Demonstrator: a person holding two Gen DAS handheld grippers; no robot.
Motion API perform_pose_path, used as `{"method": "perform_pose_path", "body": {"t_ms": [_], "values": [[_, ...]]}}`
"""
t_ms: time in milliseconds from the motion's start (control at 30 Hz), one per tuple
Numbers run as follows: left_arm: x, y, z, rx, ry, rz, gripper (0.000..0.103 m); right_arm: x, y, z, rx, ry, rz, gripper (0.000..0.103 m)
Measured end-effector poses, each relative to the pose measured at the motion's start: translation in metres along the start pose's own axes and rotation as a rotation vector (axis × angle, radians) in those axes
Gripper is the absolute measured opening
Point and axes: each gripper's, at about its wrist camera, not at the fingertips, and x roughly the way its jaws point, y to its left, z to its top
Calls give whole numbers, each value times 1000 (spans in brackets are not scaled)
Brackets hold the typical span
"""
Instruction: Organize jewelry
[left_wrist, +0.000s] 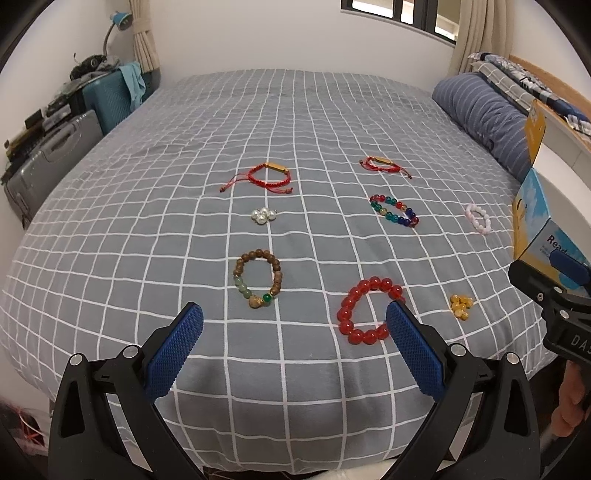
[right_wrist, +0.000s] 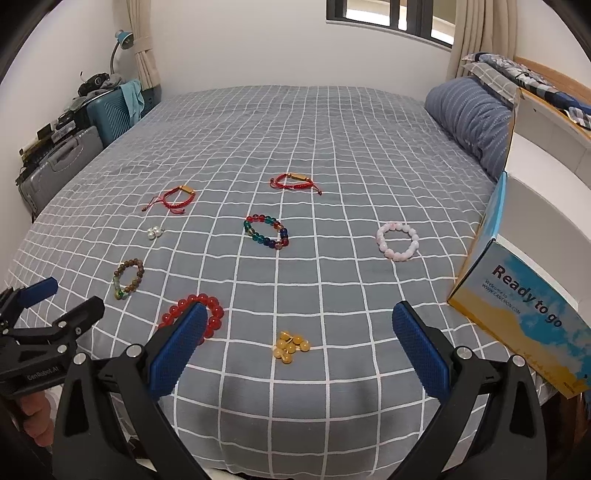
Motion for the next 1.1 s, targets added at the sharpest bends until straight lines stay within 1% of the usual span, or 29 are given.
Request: {"method": "perform_pose_path", "body": {"t_ms": [233,700,967,1100], "values": [[0,1,-1,-10,13,-16,98,1,2,-1,-2,17,-1,97],[-2,1,0,-3,15,2,98,5,0,-1,8,26,-13,97],[-3,2,1,-9,22,-6,98,5,-1,1,6,30,-19,97],[-3,0,2,-3,12,-6,98,4,0,2,4,28,-19,97]]}}
